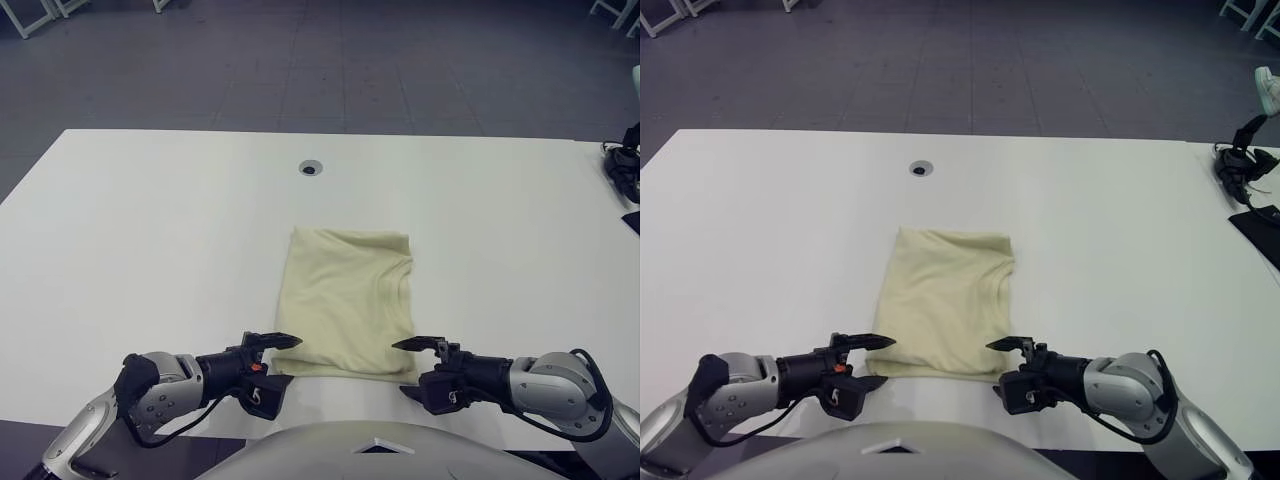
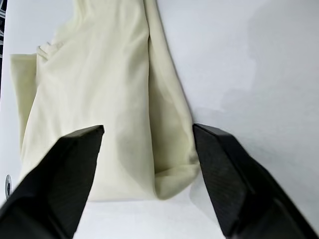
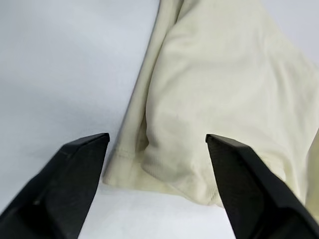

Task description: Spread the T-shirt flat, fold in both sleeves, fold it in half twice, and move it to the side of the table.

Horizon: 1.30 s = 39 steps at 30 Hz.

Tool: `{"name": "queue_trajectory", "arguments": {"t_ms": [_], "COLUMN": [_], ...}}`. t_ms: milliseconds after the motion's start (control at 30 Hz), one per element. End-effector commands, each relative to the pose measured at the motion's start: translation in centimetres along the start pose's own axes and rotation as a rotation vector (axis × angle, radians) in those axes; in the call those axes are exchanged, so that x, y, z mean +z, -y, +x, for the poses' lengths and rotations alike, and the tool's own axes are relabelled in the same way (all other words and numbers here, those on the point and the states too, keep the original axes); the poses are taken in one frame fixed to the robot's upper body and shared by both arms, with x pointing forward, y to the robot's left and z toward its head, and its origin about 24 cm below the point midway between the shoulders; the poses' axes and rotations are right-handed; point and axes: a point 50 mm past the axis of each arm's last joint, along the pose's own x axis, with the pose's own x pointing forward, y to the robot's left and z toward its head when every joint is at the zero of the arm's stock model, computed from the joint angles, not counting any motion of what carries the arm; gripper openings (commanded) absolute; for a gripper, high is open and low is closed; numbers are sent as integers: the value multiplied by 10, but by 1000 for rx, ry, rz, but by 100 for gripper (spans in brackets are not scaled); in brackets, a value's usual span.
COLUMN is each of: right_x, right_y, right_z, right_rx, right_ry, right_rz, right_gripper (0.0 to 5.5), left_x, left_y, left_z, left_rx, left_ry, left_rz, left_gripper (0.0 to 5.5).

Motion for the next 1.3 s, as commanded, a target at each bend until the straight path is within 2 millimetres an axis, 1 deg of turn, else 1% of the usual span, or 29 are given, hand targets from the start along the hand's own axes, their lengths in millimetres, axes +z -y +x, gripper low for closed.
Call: {"name": "queue_trajectory", "arguments": {"t_ms": [33,200,333,367,500,533,600,733,800,900,1000,1100,1167,1233,1300], "right_x": [-18,-18,-21,-20,-15,-14,-13,-13,-13,-11,-4,2,6,11,19], "right_y": [-4,-3,-2,-2,0,1,2,2,1,-5,-9,-9,-9,-10,-13], "right_z": [3,5,6,6,7,6,7,7,6,2,-9,-21,-31,-39,-48], "right_rx": [36,23,17,14,3,-1,-5,-7,-10,20,69,109,135,162,195], "right_ry": [-106,-100,-112,-108,-86,-81,-77,-79,-82,-73,-18,27,47,68,89], "right_rz": [33,41,37,39,31,28,24,20,23,40,81,119,148,167,180], "right_gripper": [280,204,132,109,44,26,10,10,10,10,10,10,9,9,9], "left_x": [-11,-11,-15,-15,-17,-16,-14,-8,-5,-6,-2,9,16,20,23], "left_y": [12,12,12,12,12,12,12,12,12,15,10,7,9,10,7], "left_z": [3,5,5,5,7,8,10,14,15,12,-1,-16,-24,-31,-38], "left_rx": [-82,-83,-84,-85,-84,-84,-83,-78,-86,-133,-159,-199,-250,-295,-302], "left_ry": [-81,-80,-98,-101,-104,-98,-84,-34,23,65,121,201,247,260,273], "left_rz": [-28,-29,-26,-25,-22,-22,-23,-34,-58,-71,-118,-165,-195,-204,-212], "left_gripper": [252,170,93,69,3,0,0,0,0,0,0,0,0,0,0]}}
